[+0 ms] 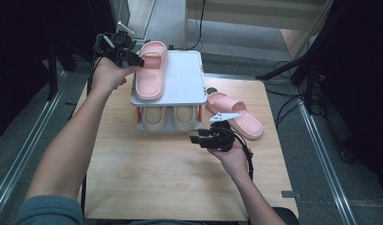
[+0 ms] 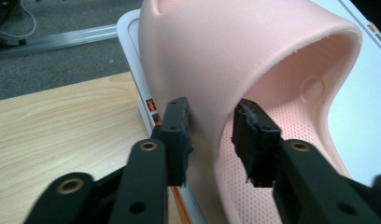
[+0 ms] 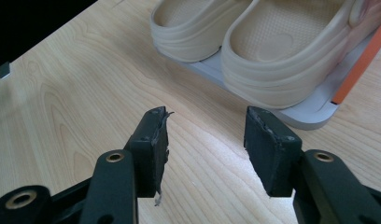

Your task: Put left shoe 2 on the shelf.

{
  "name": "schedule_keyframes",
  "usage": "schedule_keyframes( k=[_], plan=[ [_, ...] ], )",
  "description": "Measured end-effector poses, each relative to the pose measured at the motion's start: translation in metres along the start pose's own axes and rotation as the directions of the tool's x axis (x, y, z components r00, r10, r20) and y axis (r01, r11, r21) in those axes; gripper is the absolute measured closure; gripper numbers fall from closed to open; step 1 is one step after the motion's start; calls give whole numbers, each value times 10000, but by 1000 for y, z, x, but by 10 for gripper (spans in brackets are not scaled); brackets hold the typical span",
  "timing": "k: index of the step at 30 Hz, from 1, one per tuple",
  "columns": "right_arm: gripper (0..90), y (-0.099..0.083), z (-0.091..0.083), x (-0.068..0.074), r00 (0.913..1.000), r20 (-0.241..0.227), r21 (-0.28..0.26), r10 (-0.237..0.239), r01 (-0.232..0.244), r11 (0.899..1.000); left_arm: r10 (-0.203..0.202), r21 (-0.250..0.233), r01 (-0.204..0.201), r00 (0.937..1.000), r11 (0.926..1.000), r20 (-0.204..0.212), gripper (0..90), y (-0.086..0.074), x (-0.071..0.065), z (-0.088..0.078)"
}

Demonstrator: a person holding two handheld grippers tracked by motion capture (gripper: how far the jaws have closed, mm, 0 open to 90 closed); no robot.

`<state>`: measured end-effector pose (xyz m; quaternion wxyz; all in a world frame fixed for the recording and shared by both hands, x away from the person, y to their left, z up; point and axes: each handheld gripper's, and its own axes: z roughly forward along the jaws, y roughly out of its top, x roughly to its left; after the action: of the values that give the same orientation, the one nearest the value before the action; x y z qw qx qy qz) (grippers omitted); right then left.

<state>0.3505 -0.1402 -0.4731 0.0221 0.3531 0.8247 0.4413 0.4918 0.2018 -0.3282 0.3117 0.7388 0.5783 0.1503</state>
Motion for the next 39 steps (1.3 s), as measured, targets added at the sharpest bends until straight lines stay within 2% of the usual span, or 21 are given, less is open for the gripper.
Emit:
schedule_keyframes(
  k=[7, 11, 13, 18, 20, 22, 25, 28, 30, 34, 35, 39],
  plan=[
    [506, 0, -5, -5, 9998, 80, -237, 157, -155, 9996, 291, -397, -287, 9995, 9988, 109, 556, -4, 0, -18],
    [506, 1, -10, -10, 9994, 287, -340, 181, -171, 9993, 348, -647, -336, 9992, 9973, 176, 546, -8, 5, -31],
    [507, 2, -14, -15, 9989, 359, -452, 306, -290, 9986, 305, -768, -279, 9990, 9967, 328, 545, -16, 12, -42],
    [515, 2, -26, -31, 9953, 709, -668, 653, -606, 9959, 5, -996, 58, 9980, 9950, 628, 537, -35, 28, -52],
    [515, 1, -31, -39, 9930, 1004, -676, 619, -552, 9962, 8, -1018, 58, 9979, 9948, 649, 535, -44, 32, -52],
    [518, -1, -34, -48, 9900, 1176, -694, 776, -698, 9952, 38, -993, 25, 9980, 9951, 626, 530, -54, 35, -51],
    [538, -3, -38, -59, 9877, 998, -924, 1204, -1113, 9895, 41, -856, 19, 9976, 9963, 696, 517, -67, 39, -47],
    [552, -2, -40, -66, 9858, 1211, -855, 1164, -1065, 9906, 99, -823, -35, 9970, 9966, 770, 515, -77, 40, -44],
    [574, -2, -41, -71, 9844, 1513, -714, 899, -798, 9942, 187, -914, -109, 9962, 9958, 853, 509, -84, 40, -43],
    [612, -2, -43, -79, 9798, 1746, -676, 977, -870, 9939, 326, -939, -242, 9955, 9953, 895, 498, -97, 40, -38],
    [612, -2, -44, -81, 9774, 1866, -710, 995, -876, 9936, 306, -921, -232, 9963, 9955, 806, 492, -101, 40, -37],
    [650, -5, -48, -93, 9712, 2177, -691, 969, -837, 9941, 176, -919, -80, 9944, 9957, 1045, 490, -117, 42, -30]
  ],
)
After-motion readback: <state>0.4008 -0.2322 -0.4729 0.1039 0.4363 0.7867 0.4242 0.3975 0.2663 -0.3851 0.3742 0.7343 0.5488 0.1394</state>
